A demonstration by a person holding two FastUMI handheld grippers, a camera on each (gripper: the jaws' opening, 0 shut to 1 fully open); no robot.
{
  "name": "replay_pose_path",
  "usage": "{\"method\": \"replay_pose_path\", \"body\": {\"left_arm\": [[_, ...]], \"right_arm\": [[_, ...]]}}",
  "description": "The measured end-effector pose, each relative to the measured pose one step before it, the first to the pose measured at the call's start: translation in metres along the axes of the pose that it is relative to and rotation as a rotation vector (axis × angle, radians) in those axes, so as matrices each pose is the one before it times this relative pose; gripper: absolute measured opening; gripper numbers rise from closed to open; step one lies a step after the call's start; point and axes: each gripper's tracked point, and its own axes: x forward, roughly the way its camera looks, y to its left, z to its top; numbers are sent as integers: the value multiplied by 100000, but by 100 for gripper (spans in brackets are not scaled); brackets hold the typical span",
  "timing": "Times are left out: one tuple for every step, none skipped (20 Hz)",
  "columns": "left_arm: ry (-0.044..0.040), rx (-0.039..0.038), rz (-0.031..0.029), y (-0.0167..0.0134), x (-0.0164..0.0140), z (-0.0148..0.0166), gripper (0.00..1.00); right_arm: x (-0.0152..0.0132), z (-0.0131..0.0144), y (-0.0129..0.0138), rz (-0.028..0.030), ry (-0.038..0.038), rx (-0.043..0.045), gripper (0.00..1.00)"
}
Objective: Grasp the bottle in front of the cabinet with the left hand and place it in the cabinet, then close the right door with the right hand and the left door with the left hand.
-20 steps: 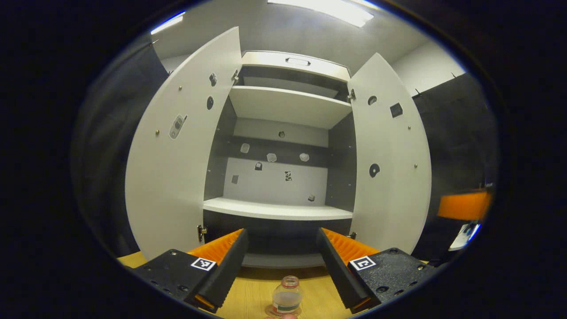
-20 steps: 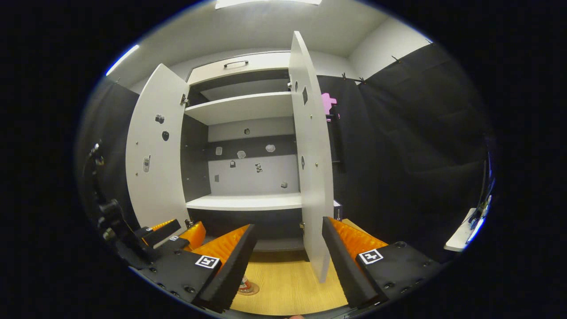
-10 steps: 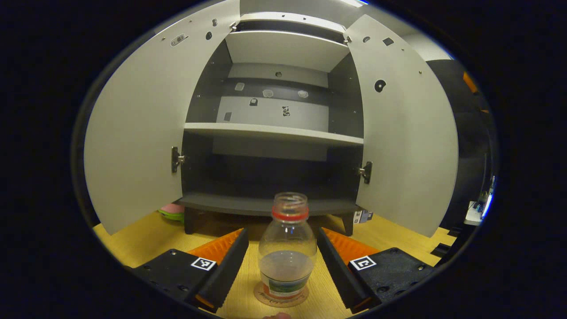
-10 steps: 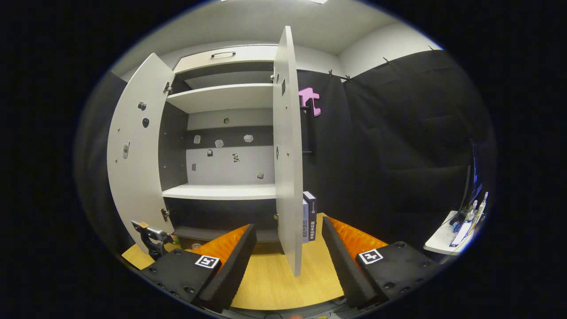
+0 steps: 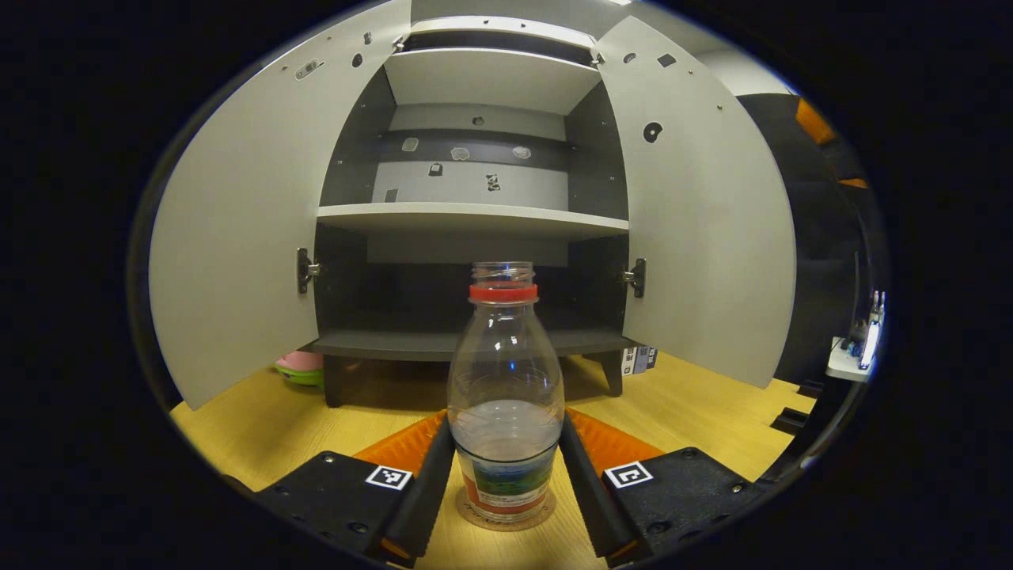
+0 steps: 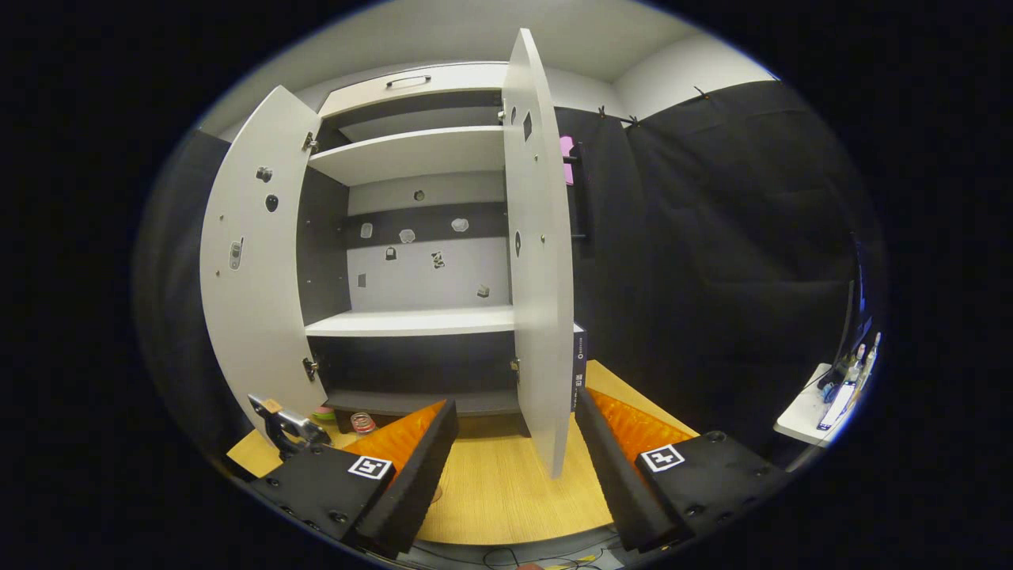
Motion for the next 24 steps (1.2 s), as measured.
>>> {"method": "replay_pose_path", "body": {"left_arm": [[-1810,-1745,-1496,57,-608,1712,74],[-2520,-2510,-1649,-92,-552,2226,74],[-1020,-2270,-2219,-144,-625,2003,74],[-1636,-1395,-2345,-112,-587,2334,74],[-2118,-174,-1407,136,-573,2644,74],[-2686,258,-315,370,-364,2806,74],[-3219,-584,-615,410,-55,3224,74],[-1916,-597,-337,270,415,2651,74],[-50,1077,602,472,716,2352,75],[388,2281,2062,934,845,2133,74],[-2940,1514,1087,777,1195,2575,74],[-5262,721,909,683,1581,2492,74],[-2257,702,1174,557,1866,1689,74],[-1137,-88,-58,333,1974,1505,74],[-254,-880,-923,-62,1954,997,74],[1271,-1191,-546,66,1954,575,74],[1795,-808,-957,-91,2228,279,74],[721,244,-481,46,2233,307,74],[485,1409,691,247,2249,142,74],[1399,1359,1249,359,2051,-228,74],[2237,538,302,87,2050,-640,74],[1703,42,434,44,1697,-662,74],[1534,904,375,-155,1958,-661,74],[1811,2028,1059,95,1695,-711,74]], "right_arm": [[86,-25,65,307,-121,-179,98],[118,25,102,405,40,1,98],[97,-193,103,471,98,232,98],[184,-111,120,570,340,403,98],[136,-86,161,665,281,453,98],[127,-71,92,476,59,407,98],[217,-32,29,343,-1,188,98],[162,-42,0,158,75,-58,98],[178,-51,-105,-58,-76,12,98],[64,-59,-106,6,-74,212,98],[107,-77,-73,32,-302,455,98],[34,-57,-189,-309,-299,558,98],[31,-155,-315,-632,188,416,98],[-11,-163,-323,-908,245,389,98],[-22,-43,-274,-973,134,447,98],[-62,-2,-366,-1255,-149,432,98],[-56,16,-574,-1962,-333,62,98],[-98,-24,-842,-3038,-705,-103,98],[-159,82,-1056,-3127,-404,-33,98],[-201,-183,-852,-2746,190,325,98],[15,-3,-640,-2487,374,627,98],[-105,-109,-611,-2359,143,676,98],[-113,-27,-895,-2580,101,424,98],[-46,-83,-837,-2824,164,191,98]]}}
